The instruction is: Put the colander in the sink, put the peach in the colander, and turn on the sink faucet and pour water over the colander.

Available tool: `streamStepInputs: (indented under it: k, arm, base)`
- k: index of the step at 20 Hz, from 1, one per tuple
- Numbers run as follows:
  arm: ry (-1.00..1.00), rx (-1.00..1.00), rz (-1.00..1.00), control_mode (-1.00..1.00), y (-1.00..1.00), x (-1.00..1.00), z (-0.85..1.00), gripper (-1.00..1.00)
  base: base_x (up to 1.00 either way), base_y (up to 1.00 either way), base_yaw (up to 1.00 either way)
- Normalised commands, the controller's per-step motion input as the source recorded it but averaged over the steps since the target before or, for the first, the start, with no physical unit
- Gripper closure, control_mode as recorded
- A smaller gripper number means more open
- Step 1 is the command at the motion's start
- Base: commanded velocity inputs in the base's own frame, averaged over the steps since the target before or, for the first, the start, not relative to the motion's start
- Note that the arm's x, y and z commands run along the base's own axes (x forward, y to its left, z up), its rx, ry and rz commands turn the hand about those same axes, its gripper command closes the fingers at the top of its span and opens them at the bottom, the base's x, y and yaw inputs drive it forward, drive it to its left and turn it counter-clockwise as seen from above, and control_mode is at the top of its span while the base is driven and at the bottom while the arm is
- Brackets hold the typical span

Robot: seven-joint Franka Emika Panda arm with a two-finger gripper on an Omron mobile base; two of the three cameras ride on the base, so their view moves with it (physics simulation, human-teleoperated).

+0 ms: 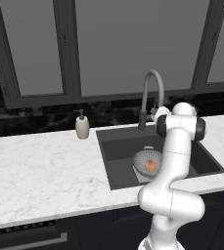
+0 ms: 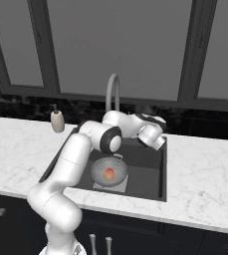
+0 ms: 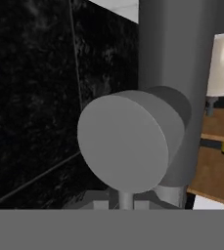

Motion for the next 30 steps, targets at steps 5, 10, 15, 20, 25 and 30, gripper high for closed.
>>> streamStepInputs:
  k: [5,10,15,20,25,30]
  arm:
    - [0.00,0.09,-0.09,-1.00,-0.23,0.29,0.36,1.00]
    - [0.02,0.06,-0.29,-1.00,-0.53,0.34,0.19,1.00]
    - [0.23,0.05,-0.53,-1.00,-0.55,0.44,0.30,1.00]
    - [0.37,0.23,-0.39,-1.00,-0.97,0.36,0.62,1.00]
    - [0.45,0.26,-0.25,-1.00,-1.00,0.49,0.78,1.00]
    - [0.54,0.20,-0.27,-1.00,-1.00,0.60,0.70,1.00]
  base:
    - [0.00,0.00,0.00]
    - [0.00,0.00,0.00]
    - [0.00,0.00,0.00]
    - [0.00,0.00,0.00]
    - [0.00,0.00,0.00]
    - [0.00,0.00,0.00]
